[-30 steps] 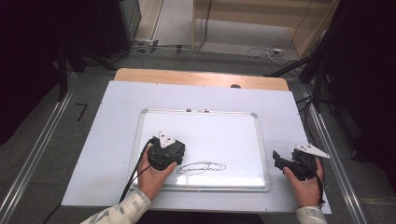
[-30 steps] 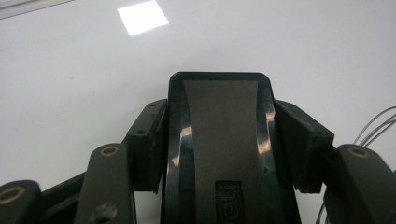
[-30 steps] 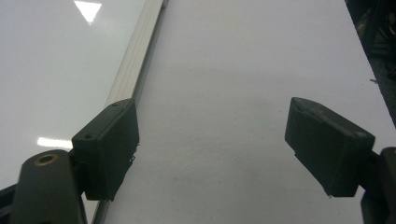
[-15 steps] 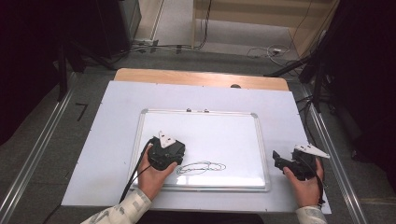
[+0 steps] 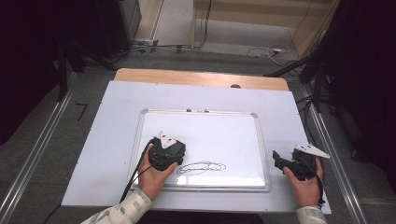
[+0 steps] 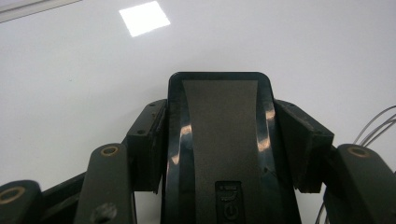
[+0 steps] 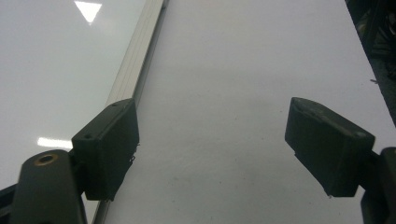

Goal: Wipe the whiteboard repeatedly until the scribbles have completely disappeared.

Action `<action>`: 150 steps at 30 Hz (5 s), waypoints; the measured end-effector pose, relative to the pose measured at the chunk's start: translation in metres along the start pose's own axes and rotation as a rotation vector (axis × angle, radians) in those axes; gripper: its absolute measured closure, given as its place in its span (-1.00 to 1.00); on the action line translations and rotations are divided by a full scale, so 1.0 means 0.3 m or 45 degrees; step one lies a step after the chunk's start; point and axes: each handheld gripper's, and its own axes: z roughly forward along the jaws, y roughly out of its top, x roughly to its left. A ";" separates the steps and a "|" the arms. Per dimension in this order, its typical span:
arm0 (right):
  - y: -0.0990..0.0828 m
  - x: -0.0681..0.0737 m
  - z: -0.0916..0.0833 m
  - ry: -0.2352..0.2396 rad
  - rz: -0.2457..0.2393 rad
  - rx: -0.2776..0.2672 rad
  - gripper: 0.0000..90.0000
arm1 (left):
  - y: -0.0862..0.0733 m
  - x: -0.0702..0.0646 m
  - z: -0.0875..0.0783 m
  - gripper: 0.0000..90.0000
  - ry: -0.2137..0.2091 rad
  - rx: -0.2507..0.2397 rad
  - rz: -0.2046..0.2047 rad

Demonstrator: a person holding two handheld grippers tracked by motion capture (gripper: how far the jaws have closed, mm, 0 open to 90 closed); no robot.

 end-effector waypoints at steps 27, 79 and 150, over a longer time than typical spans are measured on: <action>0.001 0.003 -0.004 0.003 0.003 -0.010 -0.64 | 0.014 -0.031 0.019 -0.08 -0.010 -0.004 0.018; 0.000 0.005 -0.003 0.004 -0.007 -0.008 -0.64 | 0.048 -0.125 0.068 -0.09 -0.034 -0.017 0.042; 0.001 0.005 -0.006 0.006 -0.012 -0.015 -0.64 | 0.096 -0.257 0.129 -0.09 -0.065 -0.014 0.095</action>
